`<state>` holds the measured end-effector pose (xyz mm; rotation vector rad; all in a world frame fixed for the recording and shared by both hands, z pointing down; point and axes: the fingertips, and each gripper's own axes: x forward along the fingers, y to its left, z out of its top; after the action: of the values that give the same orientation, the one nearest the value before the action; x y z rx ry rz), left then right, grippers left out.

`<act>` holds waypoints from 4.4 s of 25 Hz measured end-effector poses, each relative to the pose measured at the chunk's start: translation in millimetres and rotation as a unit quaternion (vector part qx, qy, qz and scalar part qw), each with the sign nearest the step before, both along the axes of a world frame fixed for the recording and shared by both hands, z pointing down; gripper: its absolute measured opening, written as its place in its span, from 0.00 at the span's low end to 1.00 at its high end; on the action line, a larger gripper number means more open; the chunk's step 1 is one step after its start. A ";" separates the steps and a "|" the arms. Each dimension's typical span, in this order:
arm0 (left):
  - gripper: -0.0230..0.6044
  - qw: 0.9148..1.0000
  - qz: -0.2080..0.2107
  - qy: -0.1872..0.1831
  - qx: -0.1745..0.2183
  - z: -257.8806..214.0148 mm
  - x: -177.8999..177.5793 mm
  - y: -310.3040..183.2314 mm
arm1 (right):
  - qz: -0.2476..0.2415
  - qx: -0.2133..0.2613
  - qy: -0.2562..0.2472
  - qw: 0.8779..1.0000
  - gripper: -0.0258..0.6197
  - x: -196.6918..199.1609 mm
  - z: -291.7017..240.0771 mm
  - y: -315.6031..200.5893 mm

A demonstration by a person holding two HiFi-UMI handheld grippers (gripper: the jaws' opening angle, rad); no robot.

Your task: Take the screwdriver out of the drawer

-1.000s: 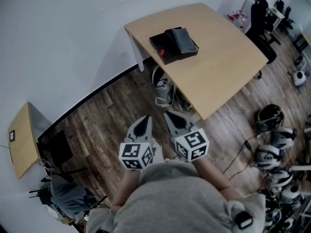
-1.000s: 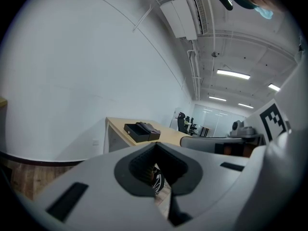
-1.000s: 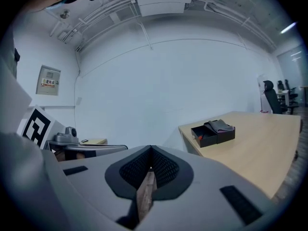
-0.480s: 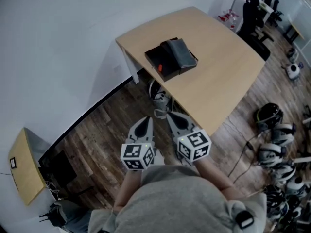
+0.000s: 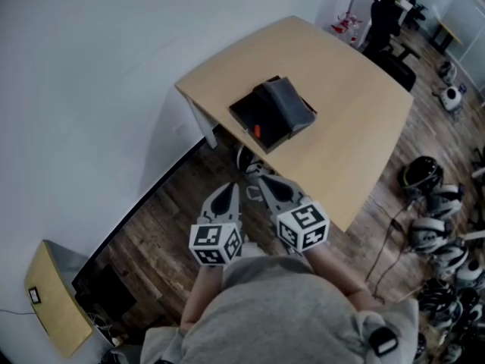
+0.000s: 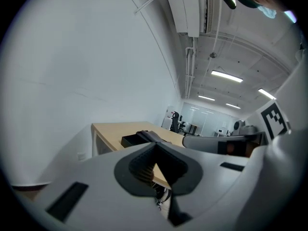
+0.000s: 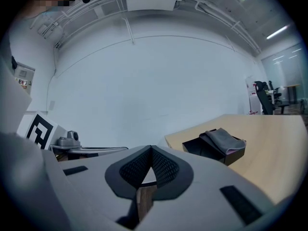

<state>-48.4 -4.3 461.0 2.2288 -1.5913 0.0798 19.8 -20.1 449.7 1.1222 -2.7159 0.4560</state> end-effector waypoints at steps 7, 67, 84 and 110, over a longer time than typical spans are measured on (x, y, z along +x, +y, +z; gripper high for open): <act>0.04 1.000 0.031 -0.003 -0.006 4.2 -25.8 -46.2 | 0.031 0.001 0.005 1.000 0.04 -24.6 0.4 -44.6; 0.04 0.994 0.088 -0.004 -0.058 61.5 -54.7 -272.3 | 0.057 -0.301 0.245 0.920 0.24 -12.1 202.1 -287.3; 0.04 0.993 0.096 0.002 -0.063 65.2 -53.6 -291.9 | 0.042 -0.347 0.215 0.912 0.19 -36.4 224.0 -277.5; 0.04 0.995 0.093 -0.001 -0.037 42.3 -52.3 -243.5 | 0.102 -0.171 0.217 0.956 0.13 -14.2 134.1 -281.8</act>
<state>-100.8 -247.8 503.2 2.3137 -1.3561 0.1893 5.6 -301.9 583.7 1.2336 -2.0615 0.5996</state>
